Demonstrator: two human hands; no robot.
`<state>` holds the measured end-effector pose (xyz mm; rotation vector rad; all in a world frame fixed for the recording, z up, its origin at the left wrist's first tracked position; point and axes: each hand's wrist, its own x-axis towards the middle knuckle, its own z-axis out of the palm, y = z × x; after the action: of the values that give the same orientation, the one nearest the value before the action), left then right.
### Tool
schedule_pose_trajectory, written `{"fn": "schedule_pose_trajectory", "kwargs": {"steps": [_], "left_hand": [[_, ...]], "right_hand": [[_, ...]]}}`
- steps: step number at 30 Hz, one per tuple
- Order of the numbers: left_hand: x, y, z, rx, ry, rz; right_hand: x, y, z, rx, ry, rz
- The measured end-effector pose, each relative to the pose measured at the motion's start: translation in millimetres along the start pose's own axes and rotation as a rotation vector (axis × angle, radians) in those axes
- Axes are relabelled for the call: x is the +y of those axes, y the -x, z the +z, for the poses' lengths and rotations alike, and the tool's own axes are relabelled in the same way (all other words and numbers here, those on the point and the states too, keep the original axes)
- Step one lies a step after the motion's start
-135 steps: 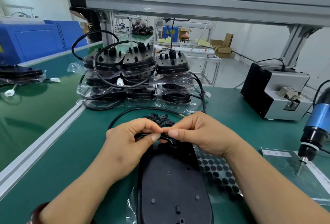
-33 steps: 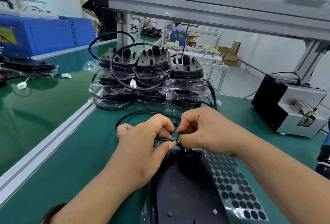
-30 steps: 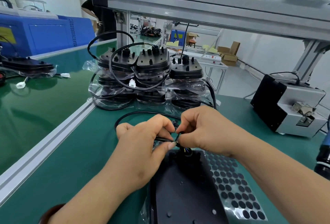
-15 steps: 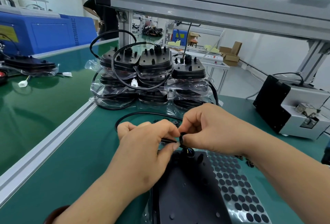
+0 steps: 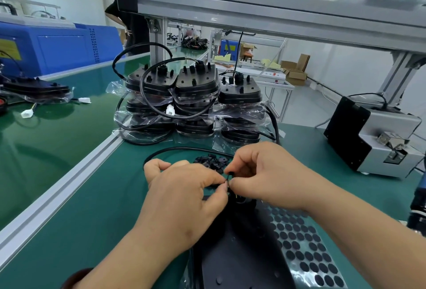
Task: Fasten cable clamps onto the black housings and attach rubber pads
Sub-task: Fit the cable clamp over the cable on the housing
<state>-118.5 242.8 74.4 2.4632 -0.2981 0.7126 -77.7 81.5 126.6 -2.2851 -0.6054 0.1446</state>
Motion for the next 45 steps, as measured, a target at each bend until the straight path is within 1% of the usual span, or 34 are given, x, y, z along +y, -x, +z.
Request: {"fn": "schedule_pose_trajectory", "kwargs": {"steps": [2, 4, 7, 9, 12, 16, 18, 22, 26, 31, 34, 39, 41, 45], "left_hand": [[-2, -1, 3, 0.022, 0.043, -0.03], [-3, -1, 6, 0.034, 0.075, -0.043], [-5, 0, 10, 0.07, 0.083, -0.035], [-5, 1, 11, 0.106, 0.086, -0.052], [-4, 2, 12, 0.071, 0.078, -0.092], [-9, 0, 5, -0.114, 0.167, -0.123], [-12, -1, 2, -0.17, 0.197, -0.136], [-16, -1, 0, -0.192, 0.226, -0.134], [-18, -2, 1, -0.177, 0.276, -0.114], [-20, -2, 1, -0.159, 0.306, -0.087], [-21, -2, 3, -0.155, 0.299, -0.084], [-21, -6, 3, -0.177, 0.296, -0.013], [-21, -7, 3, -0.24, 0.329, 0.025], [-25, -7, 2, -0.364, 0.366, 0.118]], "right_hand": [[4, 2, -2, -0.022, -0.225, 0.036], [9, 3, -2, -0.012, -0.367, 0.064], [12, 3, 3, 0.028, -0.488, 0.075], [13, 2, 6, 0.059, -0.517, 0.068], [13, 1, 8, 0.083, -0.517, 0.044], [19, 1, 8, 0.148, -0.439, 0.057], [20, 2, 8, 0.145, -0.409, 0.081], [21, 1, 10, 0.088, -0.375, 0.11], [21, -3, 8, 0.045, -0.353, 0.124], [24, -4, 7, -0.073, -0.336, 0.101], [30, -2, 9, -0.098, -0.319, 0.106], [37, 5, 15, -0.044, -0.366, 0.095], [39, 10, 18, -0.003, -0.353, 0.076], [39, 19, 28, 0.162, -0.408, 0.042]]}}
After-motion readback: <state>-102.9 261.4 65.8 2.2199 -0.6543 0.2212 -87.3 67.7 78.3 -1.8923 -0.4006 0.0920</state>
